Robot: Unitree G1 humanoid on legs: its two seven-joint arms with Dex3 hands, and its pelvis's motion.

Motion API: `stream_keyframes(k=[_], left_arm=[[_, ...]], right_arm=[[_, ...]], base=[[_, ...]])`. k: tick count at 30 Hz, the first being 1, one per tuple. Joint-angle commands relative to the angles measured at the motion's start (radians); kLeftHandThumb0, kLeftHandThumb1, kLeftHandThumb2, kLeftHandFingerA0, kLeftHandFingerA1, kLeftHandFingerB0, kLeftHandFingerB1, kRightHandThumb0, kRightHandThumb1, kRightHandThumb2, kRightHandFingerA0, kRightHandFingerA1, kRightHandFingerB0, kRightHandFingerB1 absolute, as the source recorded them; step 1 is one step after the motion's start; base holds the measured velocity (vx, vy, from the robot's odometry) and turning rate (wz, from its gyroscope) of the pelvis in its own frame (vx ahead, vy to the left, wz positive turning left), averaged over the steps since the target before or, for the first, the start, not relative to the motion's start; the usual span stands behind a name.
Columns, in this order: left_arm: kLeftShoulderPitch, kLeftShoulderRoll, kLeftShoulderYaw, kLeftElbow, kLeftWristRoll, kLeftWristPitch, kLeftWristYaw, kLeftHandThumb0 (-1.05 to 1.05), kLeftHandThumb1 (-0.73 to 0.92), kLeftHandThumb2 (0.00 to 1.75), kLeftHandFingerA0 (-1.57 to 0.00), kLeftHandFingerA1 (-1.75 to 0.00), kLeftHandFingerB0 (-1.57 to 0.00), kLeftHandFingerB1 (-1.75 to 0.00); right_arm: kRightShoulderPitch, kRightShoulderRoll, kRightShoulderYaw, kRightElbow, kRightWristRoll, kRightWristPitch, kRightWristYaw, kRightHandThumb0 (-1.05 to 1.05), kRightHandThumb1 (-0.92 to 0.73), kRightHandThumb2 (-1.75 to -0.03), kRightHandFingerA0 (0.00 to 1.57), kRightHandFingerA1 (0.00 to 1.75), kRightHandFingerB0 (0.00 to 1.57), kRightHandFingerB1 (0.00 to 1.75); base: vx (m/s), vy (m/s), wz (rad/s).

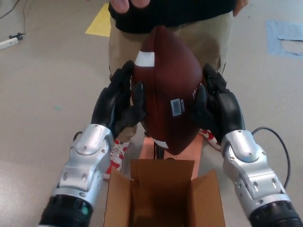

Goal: Use both hands to pick up a football from a person and place it into a container beneath

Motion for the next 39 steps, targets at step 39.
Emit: stream_keyframes(k=[39], left_arm=[[0.034, 0.515, 0.385, 0.013, -0.174, 0.037, -0.241, -0.97, 0.92, 1.19, 0.0, -0.05, 0.0, 0.0]], right_arm=[[0.225, -0.402, -0.38, -0.263, 0.199, -0.159, 0.234, -0.82, -0.74, -0.94, 0.0, 0.04, 0.0, 0.06]], base=[[0.0, 0.0, 0.0]])
